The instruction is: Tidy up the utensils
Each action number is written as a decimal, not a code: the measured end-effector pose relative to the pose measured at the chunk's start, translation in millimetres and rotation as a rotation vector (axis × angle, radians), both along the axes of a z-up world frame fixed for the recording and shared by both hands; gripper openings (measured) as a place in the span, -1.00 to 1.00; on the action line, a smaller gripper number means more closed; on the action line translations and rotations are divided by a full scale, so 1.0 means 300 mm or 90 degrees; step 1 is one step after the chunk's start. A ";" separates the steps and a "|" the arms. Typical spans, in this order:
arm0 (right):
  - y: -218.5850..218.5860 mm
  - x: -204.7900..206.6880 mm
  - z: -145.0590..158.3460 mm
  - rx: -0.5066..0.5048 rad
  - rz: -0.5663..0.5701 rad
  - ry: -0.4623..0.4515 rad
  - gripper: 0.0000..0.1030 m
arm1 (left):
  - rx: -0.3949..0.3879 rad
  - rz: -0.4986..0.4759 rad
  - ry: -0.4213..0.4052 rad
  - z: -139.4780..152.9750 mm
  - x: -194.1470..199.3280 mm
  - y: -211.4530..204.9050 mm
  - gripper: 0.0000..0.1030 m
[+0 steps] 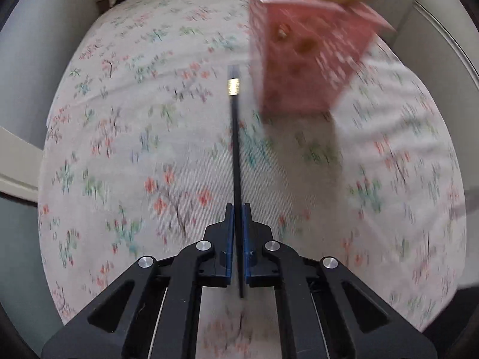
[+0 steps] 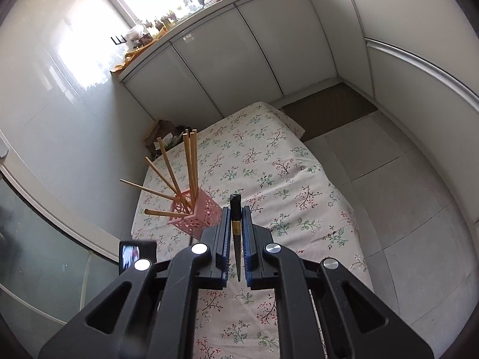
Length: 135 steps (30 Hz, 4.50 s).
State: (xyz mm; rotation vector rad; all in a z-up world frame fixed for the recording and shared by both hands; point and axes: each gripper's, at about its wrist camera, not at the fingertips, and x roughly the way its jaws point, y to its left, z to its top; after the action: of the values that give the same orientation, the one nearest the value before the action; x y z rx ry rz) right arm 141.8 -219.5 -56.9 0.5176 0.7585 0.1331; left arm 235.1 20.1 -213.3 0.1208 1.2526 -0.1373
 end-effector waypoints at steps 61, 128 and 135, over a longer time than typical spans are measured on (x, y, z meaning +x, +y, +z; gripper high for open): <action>0.032 0.097 0.438 -0.049 0.030 -0.127 -0.81 | -0.158 0.019 -0.447 0.835 -0.009 0.038 -0.89; 0.134 -0.463 0.223 -0.247 -0.187 -0.102 0.87 | -0.076 0.141 -0.529 0.787 -0.684 -0.089 0.86; 0.129 -0.489 0.223 -0.252 -0.189 -0.098 0.87 | -0.083 0.127 -0.523 0.789 -0.718 -0.106 0.86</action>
State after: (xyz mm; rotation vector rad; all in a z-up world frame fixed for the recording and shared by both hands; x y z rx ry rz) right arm -5.0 -180.8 10.1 0.2342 0.5325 -0.2471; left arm 19.8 -11.6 23.5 -0.0619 0.4284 0.0109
